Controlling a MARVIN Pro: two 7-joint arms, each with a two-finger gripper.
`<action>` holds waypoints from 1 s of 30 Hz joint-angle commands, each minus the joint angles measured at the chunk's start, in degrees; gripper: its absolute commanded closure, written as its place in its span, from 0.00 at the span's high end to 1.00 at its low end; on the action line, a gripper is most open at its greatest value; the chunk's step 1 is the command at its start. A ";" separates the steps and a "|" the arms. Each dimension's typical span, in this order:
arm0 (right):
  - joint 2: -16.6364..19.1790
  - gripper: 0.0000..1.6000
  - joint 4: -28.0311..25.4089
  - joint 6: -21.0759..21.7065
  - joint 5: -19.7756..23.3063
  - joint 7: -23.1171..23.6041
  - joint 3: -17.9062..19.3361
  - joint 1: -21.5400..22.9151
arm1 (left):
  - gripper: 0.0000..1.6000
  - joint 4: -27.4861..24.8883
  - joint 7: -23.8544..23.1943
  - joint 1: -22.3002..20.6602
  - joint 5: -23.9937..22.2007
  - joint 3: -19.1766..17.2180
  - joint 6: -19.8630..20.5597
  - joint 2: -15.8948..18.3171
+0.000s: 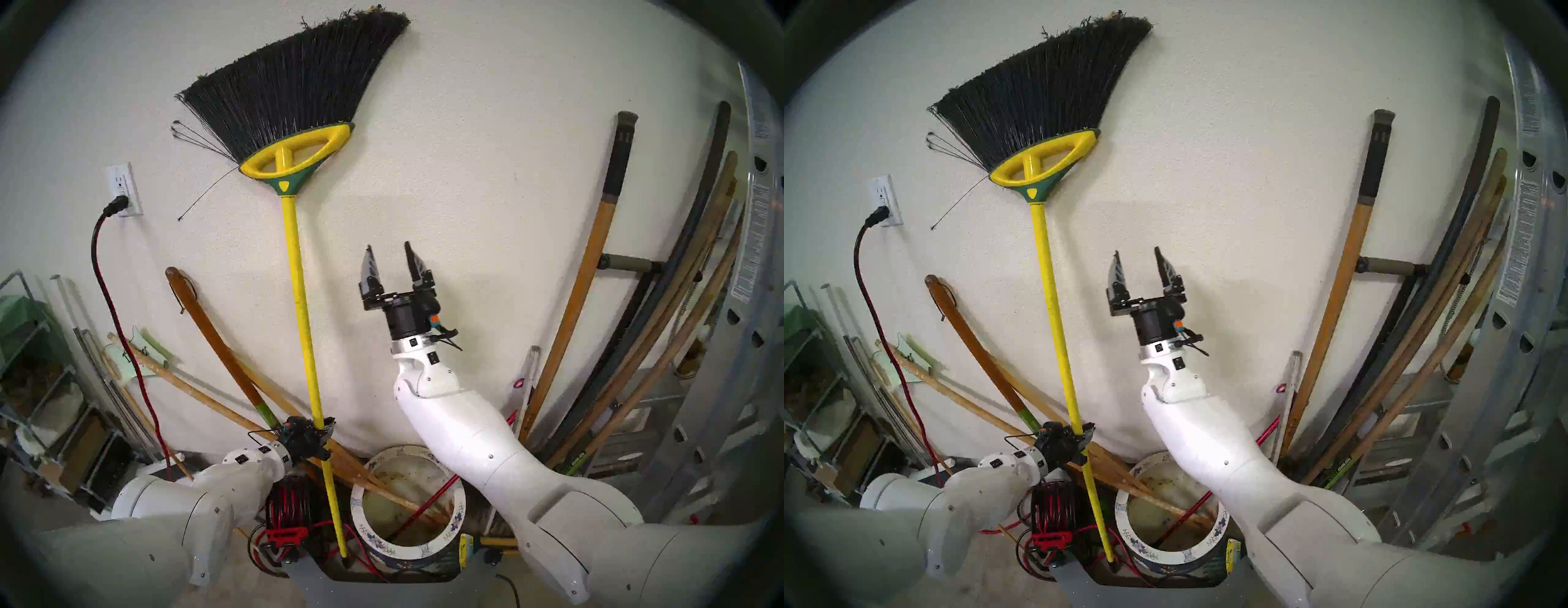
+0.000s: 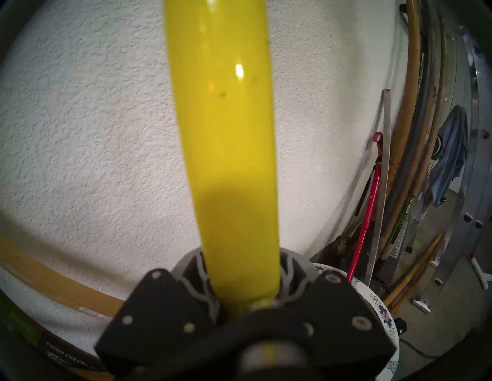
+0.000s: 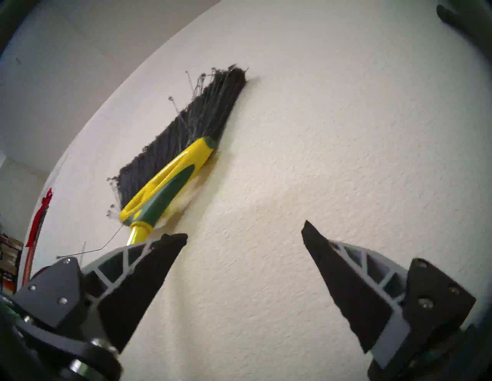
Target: Take wooden sticks or brooms out of the pot
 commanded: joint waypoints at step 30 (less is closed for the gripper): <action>13.03 1.00 -28.78 0.02 -9.65 -5.52 22.86 -23.44 | 0.00 -1.92 2.74 -2.07 -0.53 -2.16 -3.96 -2.59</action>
